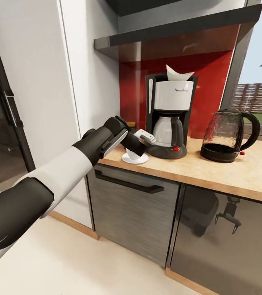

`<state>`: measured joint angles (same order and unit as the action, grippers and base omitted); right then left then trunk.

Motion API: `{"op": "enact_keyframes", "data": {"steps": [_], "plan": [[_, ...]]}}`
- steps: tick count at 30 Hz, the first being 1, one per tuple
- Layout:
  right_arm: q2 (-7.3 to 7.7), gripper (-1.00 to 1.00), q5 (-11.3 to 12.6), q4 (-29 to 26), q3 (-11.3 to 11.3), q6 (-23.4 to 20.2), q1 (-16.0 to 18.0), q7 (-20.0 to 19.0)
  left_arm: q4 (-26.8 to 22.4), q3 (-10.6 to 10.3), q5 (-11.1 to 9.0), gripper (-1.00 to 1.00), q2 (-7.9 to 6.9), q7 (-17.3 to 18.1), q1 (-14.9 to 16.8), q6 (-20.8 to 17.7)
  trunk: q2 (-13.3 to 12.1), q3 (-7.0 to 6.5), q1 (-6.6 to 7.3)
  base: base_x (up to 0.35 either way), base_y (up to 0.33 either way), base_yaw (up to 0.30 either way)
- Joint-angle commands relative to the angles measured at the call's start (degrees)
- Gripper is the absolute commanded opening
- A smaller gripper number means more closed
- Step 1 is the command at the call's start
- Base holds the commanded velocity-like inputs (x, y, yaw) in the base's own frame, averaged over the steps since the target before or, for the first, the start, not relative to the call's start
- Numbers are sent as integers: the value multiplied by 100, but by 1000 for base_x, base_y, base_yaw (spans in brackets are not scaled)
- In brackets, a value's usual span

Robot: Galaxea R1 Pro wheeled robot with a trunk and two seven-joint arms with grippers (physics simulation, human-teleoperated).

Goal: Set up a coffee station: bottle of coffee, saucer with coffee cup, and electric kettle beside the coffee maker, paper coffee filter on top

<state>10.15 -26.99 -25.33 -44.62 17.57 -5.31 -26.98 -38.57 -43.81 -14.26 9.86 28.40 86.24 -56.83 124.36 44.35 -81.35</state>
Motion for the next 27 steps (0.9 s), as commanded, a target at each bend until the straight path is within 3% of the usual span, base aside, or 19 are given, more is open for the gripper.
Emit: {"op": "enact_keyframes", "data": {"steps": [1,27], "plan": [[-4,100,-60,-7,-47,27,3,-35,-2,-14,-15,-100,-2,-10,7,-18,2,5,1,0,0,0],[-4,100,-60,-7,-47,29,3,-35,-2,-14,-15,-100,-2,-10,7,-12,83,41,-43,0,0,0]]}}
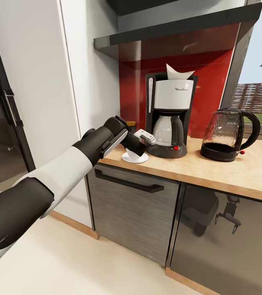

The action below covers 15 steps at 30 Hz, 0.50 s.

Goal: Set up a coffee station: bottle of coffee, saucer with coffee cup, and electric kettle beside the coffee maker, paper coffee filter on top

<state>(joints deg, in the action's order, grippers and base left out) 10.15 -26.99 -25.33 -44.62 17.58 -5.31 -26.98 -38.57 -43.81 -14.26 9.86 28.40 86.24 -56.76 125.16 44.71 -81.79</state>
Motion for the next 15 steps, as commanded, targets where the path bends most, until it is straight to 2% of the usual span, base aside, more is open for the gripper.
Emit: {"op": "enact_keyframes", "data": {"steps": [1,15], "plan": [[-4,100,-60,-7,-47,27,3,-35,-2,-14,-15,-100,-2,-10,7,-19,2,5,1,0,0,0],[-4,100,-60,-7,-46,29,3,-35,-2,-9,-15,-100,-2,-10,7,-20,2,5,1,18,0,0]]}}
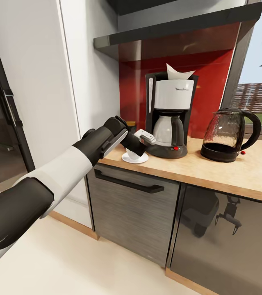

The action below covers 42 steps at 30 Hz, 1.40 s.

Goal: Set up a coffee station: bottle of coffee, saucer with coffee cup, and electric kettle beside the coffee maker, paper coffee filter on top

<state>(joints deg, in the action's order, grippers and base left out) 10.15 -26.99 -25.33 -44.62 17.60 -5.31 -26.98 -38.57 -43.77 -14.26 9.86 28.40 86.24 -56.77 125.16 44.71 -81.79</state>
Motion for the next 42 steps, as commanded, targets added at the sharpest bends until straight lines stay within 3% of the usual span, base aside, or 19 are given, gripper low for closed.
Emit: {"op": "enact_keyframes", "data": {"steps": [1,11,14,38,42], "plan": [[-4,100,-60,-7,-47,26,4,-35,-2,-14,-15,-100,-2,-10,7,-19,2,5,1,0,0,0],[-5,100,-60,-7,-46,24,4,-35,-2,-13,-15,-100,-2,-10,7,-19,2,5,1,0,0,0],[-6,100,-60,-7,-47,24,4,-35,0,-11,-15,-100,-2,-10,7,-19,123,59,-65,0,0,0],[-4,100,-60,-7,-47,25,4,-35,-1,-2,-15,-100,-2,-10,7,-19,123,59,-65,0,0,0],[-4,100,-60,-7,-47,28,4,-35,1,124,-15,-100,-2,-11,7,-19,123,59,-65,0,0,0]]}}
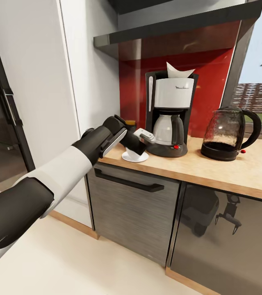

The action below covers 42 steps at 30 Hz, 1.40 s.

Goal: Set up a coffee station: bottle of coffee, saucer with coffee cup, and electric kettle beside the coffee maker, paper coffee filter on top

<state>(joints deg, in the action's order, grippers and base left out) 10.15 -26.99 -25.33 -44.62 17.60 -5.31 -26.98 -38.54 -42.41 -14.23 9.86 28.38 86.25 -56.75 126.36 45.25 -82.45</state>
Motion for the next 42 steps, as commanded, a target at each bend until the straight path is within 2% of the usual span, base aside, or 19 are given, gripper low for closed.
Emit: {"op": "enact_keyframes", "data": {"steps": [1,2,3,42], "plan": [[-4,100,-60,-7,-47,28,3,-35,2,71,-18,-100,-2,-10,6,-20,2,5,1,0,0,0],[-4,100,-60,-7,-43,27,3,-35,3,82,-18,-100,-2,-9,6,-20,2,5,1,0,0,0],[-6,100,-60,-7,-44,26,3,-35,3,99,-18,100,-2,-12,6,-20,2,5,1,0,0,0],[-6,100,-60,-7,-47,26,3,-35,-4,154,-18,100,-2,-15,6,-20,2,5,1,0,0,0]]}}
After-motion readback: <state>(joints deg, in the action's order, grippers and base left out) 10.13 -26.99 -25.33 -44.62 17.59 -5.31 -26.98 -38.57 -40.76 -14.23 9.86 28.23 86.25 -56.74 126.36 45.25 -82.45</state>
